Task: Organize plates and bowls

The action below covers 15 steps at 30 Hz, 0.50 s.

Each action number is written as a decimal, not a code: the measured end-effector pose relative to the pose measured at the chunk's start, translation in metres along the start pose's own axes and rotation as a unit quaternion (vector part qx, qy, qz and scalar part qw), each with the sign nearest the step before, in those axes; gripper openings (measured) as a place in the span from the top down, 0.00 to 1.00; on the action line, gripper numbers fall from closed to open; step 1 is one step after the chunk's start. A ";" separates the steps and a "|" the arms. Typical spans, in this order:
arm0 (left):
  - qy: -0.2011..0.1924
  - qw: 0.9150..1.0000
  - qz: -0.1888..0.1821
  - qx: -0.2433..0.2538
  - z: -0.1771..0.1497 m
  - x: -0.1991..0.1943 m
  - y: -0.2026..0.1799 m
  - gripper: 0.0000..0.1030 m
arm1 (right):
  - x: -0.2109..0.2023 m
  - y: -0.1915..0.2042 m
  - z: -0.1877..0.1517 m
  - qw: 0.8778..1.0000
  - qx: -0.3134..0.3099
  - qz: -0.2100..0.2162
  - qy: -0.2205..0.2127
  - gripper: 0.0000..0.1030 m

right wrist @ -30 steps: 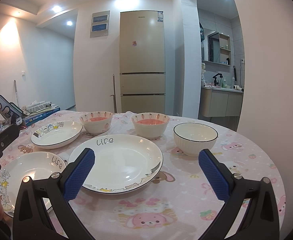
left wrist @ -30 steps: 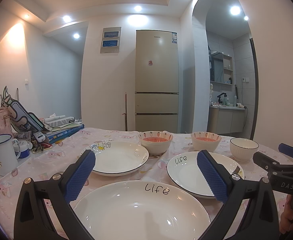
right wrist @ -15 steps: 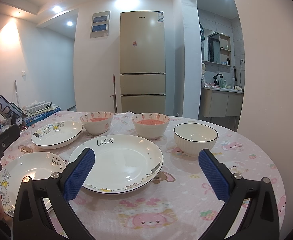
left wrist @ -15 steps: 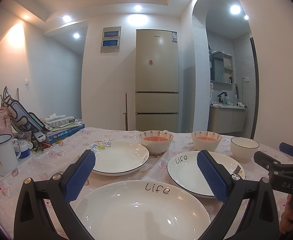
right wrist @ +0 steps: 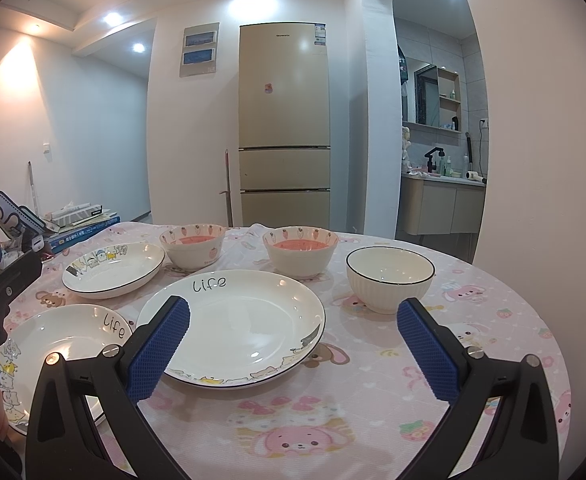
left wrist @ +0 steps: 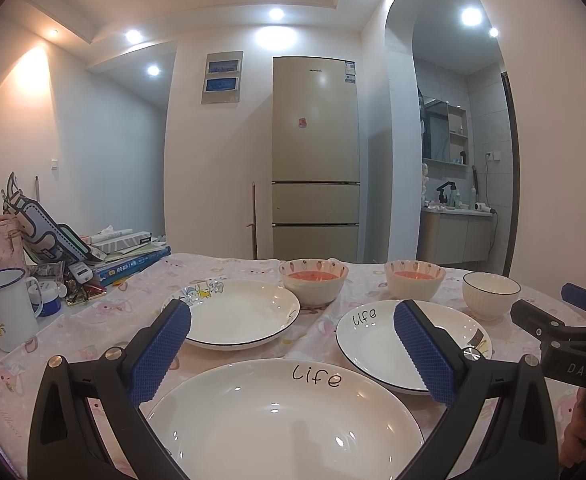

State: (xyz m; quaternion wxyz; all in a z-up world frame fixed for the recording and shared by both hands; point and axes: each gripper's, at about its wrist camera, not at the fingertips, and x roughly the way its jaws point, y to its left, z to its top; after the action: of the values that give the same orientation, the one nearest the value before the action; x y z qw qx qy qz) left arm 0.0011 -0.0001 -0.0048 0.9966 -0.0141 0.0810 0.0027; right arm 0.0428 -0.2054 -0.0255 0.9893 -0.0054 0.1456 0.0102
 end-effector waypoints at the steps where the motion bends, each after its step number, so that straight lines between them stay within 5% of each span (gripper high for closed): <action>1: 0.000 1.000 0.000 0.000 0.000 0.000 0.000 0.00 | 0.000 0.000 0.000 1.000 0.000 0.000 0.000 0.00; 9: -0.002 1.000 -0.002 -0.026 -0.011 -0.012 0.011 0.00 | 0.000 -0.002 0.000 1.000 0.001 -0.002 0.001 0.00; 11: 0.038 0.997 -0.027 -0.055 -0.005 -0.015 0.016 0.00 | 0.003 -0.001 0.000 1.000 -0.001 0.002 0.009 0.00; 15: 0.120 0.991 -0.006 -0.056 0.025 -0.018 0.026 0.00 | 0.005 0.005 0.013 0.996 -0.021 -0.050 0.067 0.00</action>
State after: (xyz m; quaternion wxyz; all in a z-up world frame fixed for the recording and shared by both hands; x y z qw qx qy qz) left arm -0.0125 0.0266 0.0218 0.9772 -0.0707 0.2000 -0.0002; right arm 0.0516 -0.1999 -0.0144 0.9763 -0.0343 0.2104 -0.0363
